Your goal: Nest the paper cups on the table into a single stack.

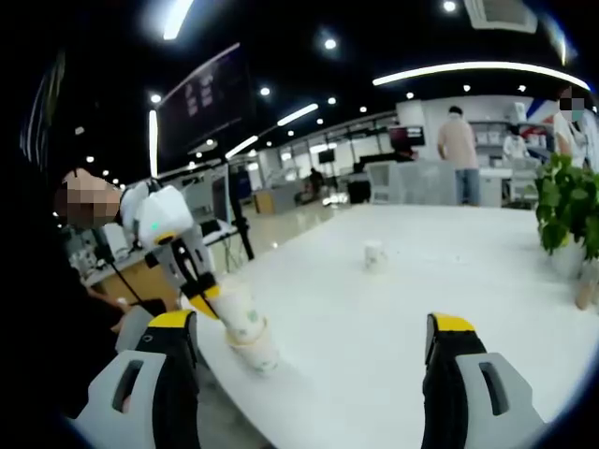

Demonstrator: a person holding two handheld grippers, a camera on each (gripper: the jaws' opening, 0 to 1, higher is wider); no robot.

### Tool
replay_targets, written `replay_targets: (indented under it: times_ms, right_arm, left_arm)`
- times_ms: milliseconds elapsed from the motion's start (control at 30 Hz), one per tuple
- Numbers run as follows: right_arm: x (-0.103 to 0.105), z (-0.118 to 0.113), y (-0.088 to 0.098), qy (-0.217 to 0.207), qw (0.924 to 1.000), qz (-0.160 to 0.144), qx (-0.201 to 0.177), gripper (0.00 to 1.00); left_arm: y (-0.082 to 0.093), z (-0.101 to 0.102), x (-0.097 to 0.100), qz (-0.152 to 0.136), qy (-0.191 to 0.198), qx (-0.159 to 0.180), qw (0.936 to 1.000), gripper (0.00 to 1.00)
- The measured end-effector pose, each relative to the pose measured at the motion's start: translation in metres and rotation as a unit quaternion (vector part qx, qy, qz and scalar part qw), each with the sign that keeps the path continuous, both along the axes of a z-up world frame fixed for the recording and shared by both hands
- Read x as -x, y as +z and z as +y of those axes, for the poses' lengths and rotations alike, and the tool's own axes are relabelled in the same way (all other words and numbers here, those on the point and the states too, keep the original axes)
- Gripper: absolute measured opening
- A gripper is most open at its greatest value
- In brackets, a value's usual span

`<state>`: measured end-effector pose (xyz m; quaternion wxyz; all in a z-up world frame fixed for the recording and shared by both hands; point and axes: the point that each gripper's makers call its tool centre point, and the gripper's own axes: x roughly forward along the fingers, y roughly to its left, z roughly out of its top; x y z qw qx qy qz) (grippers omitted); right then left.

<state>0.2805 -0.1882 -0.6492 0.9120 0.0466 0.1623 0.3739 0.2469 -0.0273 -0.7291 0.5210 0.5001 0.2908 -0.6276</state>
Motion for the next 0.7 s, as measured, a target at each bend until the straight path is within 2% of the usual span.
replay_targets:
  times_ms: [100,333,700]
  right_arm:
    - [0.001,-0.002,-0.004,-0.002,1.0,0.005,-0.004,1.0]
    - [0.004,-0.007,-0.008,0.0,0.9999,0.013,-0.005,0.99]
    - [-0.001,-0.018,-0.009,-0.003,0.9997,0.019,-0.013,0.99]
  left_arm:
    - [-0.005,0.002,0.0,-0.003,-0.011,-0.012,0.9999,0.0]
    - [-0.009,0.0,0.0,0.005,-0.008,-0.016,0.9998,0.0]
    - [-0.023,-0.002,0.002,0.029,0.001,-0.038,0.9989,0.0]
